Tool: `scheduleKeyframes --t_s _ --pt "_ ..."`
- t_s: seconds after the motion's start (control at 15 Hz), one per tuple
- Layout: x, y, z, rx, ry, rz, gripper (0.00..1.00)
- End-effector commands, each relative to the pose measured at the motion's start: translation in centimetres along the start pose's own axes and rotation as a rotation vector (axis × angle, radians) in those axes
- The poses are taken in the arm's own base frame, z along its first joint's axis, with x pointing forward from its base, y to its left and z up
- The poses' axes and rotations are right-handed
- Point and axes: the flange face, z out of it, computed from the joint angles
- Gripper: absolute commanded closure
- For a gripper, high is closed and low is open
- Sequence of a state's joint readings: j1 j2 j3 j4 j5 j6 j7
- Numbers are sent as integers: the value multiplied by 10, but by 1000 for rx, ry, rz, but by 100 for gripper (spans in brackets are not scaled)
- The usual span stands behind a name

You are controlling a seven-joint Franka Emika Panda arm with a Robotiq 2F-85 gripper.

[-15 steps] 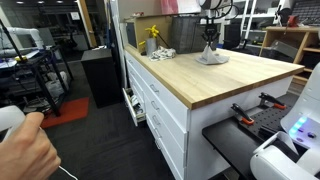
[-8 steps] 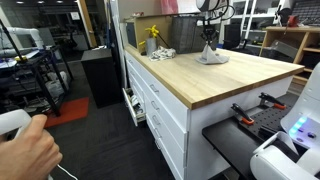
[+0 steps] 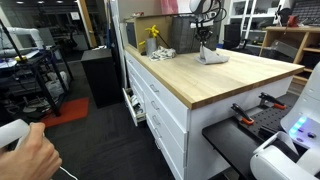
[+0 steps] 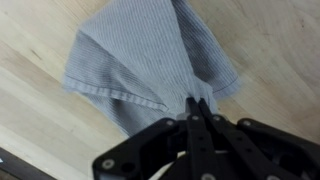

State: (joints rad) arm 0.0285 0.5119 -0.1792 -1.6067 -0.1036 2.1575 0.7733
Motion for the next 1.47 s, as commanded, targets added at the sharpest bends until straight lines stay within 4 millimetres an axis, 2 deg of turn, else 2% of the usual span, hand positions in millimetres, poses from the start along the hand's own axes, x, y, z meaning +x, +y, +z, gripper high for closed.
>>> scheduleKeyframes --t_s 0.0,0.4,1.07,1.13,1.4 --pt "4 -10 0 -10 17 12 99" --pt "7 -9 7 -18 45 14 99" --pt "15 -8 -2 -7 91 21 99" --pt "11 -4 5 -13 60 -3 99" --pt "10 -6 8 -14 57 -6 98"
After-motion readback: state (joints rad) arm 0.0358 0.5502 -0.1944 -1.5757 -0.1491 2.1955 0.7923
